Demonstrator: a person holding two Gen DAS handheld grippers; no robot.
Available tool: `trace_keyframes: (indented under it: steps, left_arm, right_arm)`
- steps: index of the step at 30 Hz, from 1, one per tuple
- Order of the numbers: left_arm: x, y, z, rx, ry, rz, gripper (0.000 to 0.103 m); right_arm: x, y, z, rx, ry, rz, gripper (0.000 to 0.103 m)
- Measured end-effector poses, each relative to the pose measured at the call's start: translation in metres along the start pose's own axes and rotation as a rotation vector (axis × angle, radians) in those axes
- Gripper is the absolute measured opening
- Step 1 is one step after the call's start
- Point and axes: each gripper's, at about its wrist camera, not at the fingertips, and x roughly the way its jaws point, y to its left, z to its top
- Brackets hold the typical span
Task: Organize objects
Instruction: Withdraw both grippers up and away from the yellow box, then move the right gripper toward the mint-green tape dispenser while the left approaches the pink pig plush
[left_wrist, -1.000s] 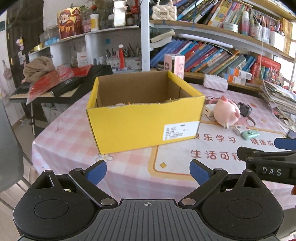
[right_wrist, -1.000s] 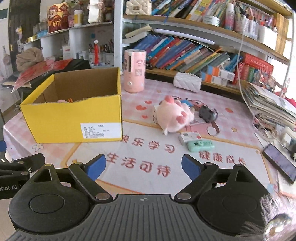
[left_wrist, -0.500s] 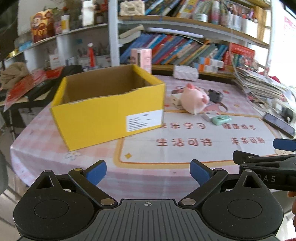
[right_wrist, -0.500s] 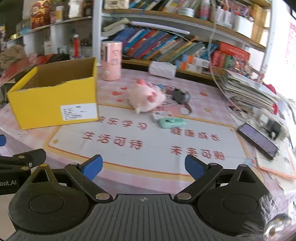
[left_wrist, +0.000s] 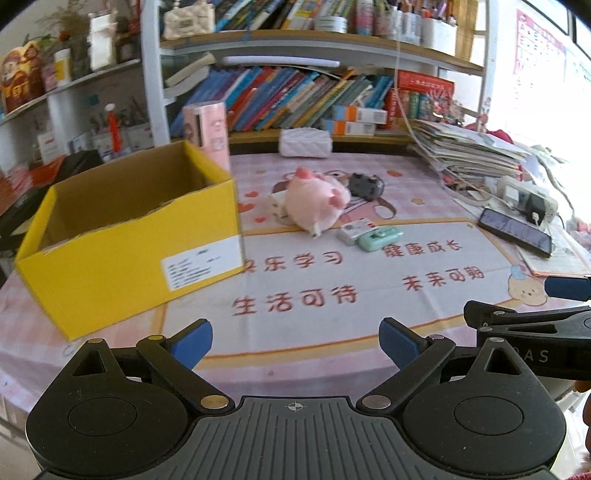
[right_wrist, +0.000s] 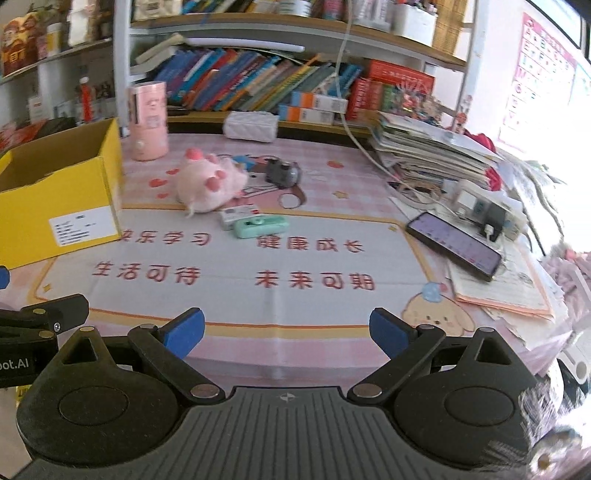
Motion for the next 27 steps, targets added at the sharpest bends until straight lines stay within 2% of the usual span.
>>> trace_keyframes:
  steps: [10,27]
  left_arm:
    - [0.022,-0.022,0.025,0.031,-0.024,-0.015,0.098]
    - [0.063,-0.031,0.075,-0.062,-0.075,0.07,0.098]
  right_arm:
    - [0.022,-0.028,0.021,0.027,-0.005,-0.015,0.096]
    - [0.089,-0.04,0.073,-0.08,0.005,0.114,0.094]
